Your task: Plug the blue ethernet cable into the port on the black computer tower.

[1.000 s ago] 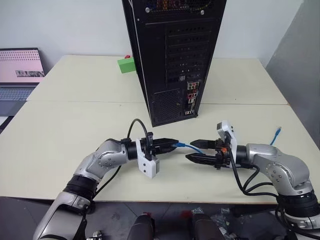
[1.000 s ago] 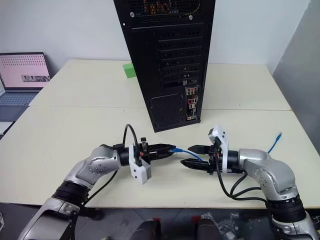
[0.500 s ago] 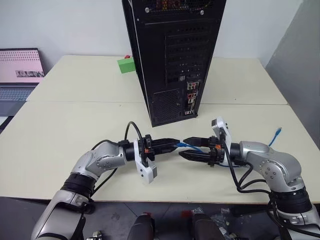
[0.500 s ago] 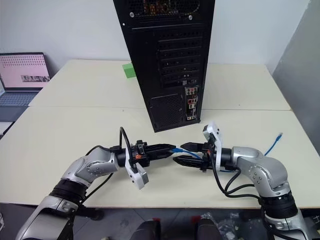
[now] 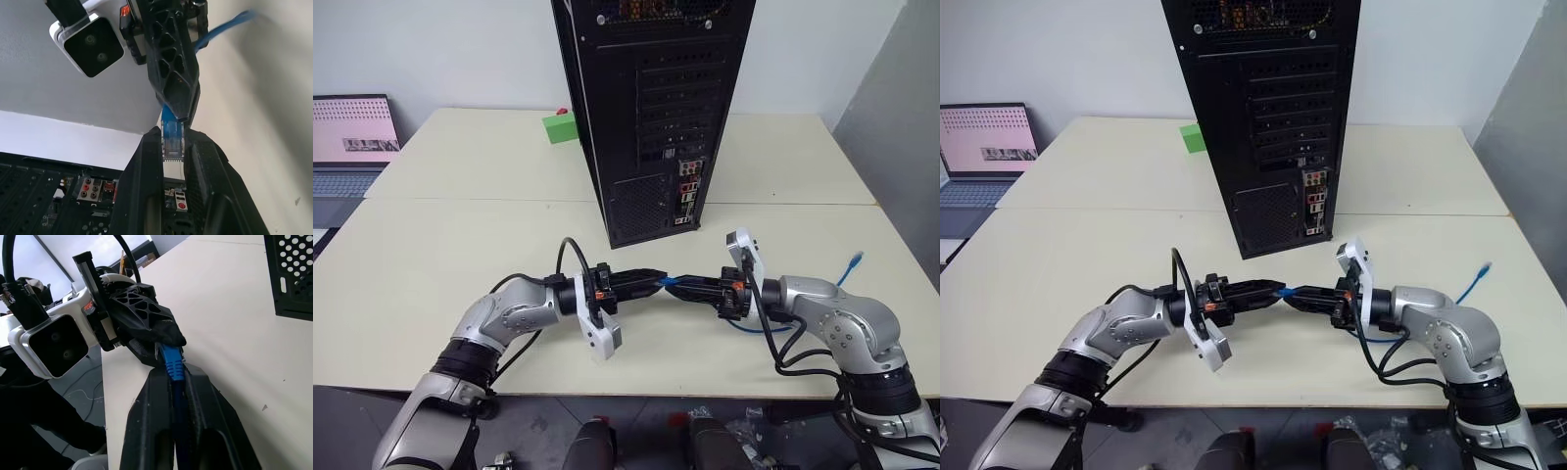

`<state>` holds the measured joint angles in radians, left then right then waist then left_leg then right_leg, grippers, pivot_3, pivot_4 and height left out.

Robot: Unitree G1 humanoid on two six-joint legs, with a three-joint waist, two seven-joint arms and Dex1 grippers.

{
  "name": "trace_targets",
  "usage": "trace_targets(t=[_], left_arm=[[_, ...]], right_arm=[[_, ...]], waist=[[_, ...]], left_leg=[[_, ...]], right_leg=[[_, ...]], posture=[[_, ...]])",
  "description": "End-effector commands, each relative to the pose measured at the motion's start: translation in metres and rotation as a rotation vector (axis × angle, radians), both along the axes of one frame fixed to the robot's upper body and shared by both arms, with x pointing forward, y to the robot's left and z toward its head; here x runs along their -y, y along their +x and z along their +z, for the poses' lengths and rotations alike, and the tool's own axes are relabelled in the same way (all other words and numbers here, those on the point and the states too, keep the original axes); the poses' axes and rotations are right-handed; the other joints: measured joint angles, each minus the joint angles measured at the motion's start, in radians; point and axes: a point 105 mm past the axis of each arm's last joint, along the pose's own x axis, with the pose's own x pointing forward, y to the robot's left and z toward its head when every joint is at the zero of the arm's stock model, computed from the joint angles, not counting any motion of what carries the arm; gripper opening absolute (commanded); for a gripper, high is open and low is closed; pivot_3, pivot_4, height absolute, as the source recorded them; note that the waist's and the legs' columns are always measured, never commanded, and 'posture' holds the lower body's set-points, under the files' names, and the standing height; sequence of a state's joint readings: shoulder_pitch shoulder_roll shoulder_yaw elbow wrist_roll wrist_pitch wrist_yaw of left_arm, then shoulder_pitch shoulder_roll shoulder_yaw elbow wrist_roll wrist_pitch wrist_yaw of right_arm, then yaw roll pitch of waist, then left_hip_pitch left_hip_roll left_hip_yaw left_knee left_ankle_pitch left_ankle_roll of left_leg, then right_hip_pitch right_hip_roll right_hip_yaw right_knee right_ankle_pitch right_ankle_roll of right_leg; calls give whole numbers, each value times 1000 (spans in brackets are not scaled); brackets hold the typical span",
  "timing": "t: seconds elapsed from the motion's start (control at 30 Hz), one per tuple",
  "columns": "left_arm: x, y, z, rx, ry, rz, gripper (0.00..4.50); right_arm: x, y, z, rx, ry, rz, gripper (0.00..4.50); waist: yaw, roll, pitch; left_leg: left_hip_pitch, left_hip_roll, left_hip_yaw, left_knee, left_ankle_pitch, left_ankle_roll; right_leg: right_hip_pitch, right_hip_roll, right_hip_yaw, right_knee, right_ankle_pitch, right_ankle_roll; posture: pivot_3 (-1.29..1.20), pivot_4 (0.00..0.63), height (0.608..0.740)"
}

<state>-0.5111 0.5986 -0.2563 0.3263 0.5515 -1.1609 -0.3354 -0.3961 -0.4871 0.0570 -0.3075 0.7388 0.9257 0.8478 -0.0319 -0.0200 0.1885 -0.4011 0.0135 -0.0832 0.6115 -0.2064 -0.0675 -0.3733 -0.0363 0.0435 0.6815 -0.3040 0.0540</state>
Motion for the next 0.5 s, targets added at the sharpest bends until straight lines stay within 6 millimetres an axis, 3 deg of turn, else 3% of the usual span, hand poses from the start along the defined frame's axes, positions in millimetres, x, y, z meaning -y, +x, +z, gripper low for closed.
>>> trace_targets(t=[0.03,0.07,0.13,0.27,0.5], left_arm=[[2,-5,6,22,-18,-25,301],[2,-4,4,8,-13,-22,301],[2,-4,3,-14,-17,-21,1008],[1,-1,0,-63,-13,-1,1731],[-16,19,-13,-313,-69,173,3224]], right_arm=[[-1,-1,15,34,43,18,6],[-1,-1,15,33,44,19,6],[-1,0,16,31,45,22,6],[0,-1,17,27,43,28,5],[7,0,16,57,8,1,5]], waist=[[0,0,0],[0,0,0],[0,0,0],[0,0,0],[-1,0,0]], left_leg=[[0,0,0,0,0,0],[0,0,0,0,0,0],[0,0,0,0,0,0],[0,0,0,0,0,0],[0,0,0,0,0,0]], right_leg=[[0,0,0,0,0,0],[0,0,0,0,0,0],[0,0,0,0,0,0],[0,0,0,0,0,0],[0,0,0,0,0,0]], posture=[[0,150,740],[0,150,740],[0,150,740],[0,150,740],[0,150,740]])
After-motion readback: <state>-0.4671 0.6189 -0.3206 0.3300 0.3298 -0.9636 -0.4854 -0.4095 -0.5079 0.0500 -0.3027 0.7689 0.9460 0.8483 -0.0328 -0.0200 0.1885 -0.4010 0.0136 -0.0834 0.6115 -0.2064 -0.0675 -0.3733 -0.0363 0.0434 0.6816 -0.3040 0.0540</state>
